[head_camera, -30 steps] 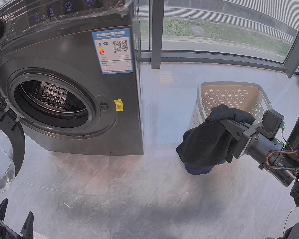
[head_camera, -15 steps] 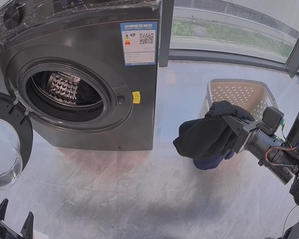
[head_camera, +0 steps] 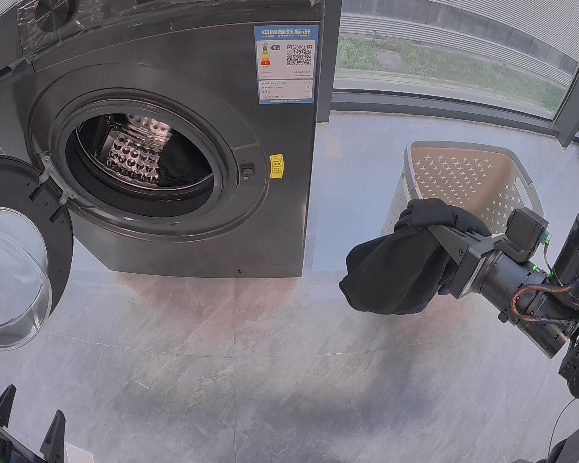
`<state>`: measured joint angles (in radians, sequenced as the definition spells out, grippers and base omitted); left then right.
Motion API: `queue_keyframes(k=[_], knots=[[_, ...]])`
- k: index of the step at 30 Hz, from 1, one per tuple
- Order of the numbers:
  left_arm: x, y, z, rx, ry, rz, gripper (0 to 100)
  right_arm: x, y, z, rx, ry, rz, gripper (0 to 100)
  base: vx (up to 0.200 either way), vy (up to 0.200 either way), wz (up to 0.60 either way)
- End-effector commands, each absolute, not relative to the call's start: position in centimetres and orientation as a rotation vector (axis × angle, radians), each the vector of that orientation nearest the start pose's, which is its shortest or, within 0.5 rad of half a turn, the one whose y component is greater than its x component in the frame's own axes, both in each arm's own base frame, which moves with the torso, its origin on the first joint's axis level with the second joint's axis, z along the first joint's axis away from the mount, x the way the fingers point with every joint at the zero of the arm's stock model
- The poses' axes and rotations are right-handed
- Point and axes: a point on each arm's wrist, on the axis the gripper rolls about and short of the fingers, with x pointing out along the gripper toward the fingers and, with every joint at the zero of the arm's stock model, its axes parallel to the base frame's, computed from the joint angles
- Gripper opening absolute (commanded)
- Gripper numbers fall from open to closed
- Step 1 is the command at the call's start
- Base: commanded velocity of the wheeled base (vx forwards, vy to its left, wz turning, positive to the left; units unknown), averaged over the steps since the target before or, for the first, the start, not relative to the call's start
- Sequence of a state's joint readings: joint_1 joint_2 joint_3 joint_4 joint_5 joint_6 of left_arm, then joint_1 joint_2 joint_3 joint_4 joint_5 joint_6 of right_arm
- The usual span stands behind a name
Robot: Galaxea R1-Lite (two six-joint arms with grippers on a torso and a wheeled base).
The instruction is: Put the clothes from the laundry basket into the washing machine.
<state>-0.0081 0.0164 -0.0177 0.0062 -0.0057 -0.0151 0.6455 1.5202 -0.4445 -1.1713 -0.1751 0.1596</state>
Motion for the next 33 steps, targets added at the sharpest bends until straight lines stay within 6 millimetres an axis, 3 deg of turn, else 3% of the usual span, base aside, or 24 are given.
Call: queue_keyframes(k=[1,18,24,33], knots=[[-2.22,0.0,7.59,-0.015,0.014,-0.014,100,19.13,13.92,19.22,0.197,-0.055,0.476,0,0.0,0.2,0.0],[-2.23,0.01,7.64,-0.017,0.012,-0.012,100,19.14,13.9,19.43,0.202,-0.067,0.48,0,0.0,0.2,0.0],[-2.23,0.0,7.64,-0.018,0.012,-0.014,100,19.36,13.67,19.56,0.203,-0.074,0.471,0,0.0,0.0,0.0],[-2.22,0.0,7.59,-0.018,0.014,-0.014,100,19.38,13.68,19.49,0.204,-0.071,0.471,0,-0.2,0.0,0.0]])
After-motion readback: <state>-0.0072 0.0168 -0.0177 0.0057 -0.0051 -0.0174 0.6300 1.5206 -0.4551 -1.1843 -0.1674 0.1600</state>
